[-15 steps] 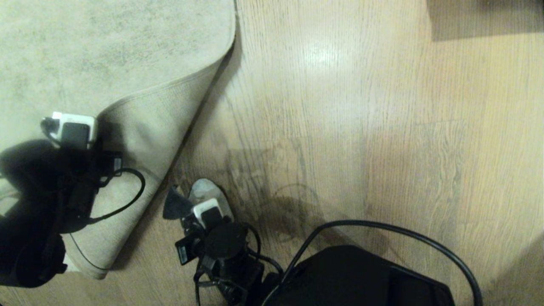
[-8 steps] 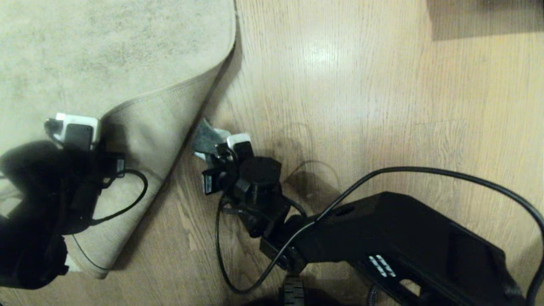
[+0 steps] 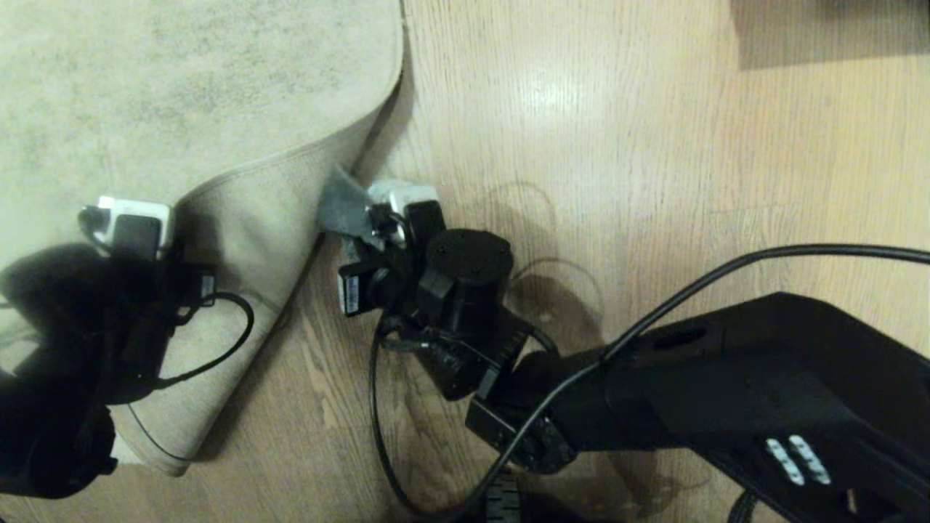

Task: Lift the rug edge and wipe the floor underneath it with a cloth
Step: Wipe the floor under the carpet with a rag

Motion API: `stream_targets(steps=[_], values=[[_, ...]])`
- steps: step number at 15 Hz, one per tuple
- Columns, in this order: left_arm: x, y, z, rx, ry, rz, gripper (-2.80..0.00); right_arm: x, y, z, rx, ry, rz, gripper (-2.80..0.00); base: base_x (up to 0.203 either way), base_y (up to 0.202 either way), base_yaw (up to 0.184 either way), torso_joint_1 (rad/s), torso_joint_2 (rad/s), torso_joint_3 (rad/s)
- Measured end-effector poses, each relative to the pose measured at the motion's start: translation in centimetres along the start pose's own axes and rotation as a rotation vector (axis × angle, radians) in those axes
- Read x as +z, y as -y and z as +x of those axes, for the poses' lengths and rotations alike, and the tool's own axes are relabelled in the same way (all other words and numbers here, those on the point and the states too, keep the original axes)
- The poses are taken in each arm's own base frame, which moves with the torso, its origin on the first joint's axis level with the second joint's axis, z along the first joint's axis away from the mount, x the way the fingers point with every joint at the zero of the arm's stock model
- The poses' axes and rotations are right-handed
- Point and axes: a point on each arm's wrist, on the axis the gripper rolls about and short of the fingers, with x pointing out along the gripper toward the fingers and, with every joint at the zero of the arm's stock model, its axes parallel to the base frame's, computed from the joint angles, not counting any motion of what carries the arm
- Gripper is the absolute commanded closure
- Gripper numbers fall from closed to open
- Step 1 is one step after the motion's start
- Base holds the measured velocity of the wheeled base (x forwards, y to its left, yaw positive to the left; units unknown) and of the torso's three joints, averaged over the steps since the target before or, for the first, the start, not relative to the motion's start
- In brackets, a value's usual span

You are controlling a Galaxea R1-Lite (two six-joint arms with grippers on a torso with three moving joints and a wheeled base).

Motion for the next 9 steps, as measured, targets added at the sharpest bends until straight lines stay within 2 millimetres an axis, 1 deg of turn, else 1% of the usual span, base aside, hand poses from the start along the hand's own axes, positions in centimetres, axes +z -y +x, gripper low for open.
stream_targets(steps=[2,4,7,8,9], values=[[0.0,0.0,0.0,-0.002,0.001,-0.001,0.0,-3.0,-1.7,-2.3,0.048,-0.084,-0.018,0.0,0.0,0.0,0.0,0.0,0.0,0.0],[0.0,0.0,0.0,-0.002,0.0,-0.002,0.0,-6.7,-3.7,-4.8,0.107,-0.166,-0.035,0.0,0.0,0.0,0.0,0.0,0.0,0.0],[-0.1,0.1,0.1,-0.003,-0.001,0.0,0.0,-11.5,-6.0,-7.0,0.172,-0.266,-0.062,0.0,0.0,0.0,0.0,0.0,0.0,0.0],[-0.1,0.1,0.1,-0.006,-0.001,0.002,0.0,-13.0,-6.6,-7.5,0.19,-0.295,-0.07,0.0,0.0,0.0,0.0,0.0,0.0,0.0],[-0.2,0.0,0.2,-0.003,-0.005,0.005,0.0,-14.1,-6.9,-7.6,0.197,-0.31,-0.067,0.0,0.0,0.0,0.0,0.0,0.0,0.0]])
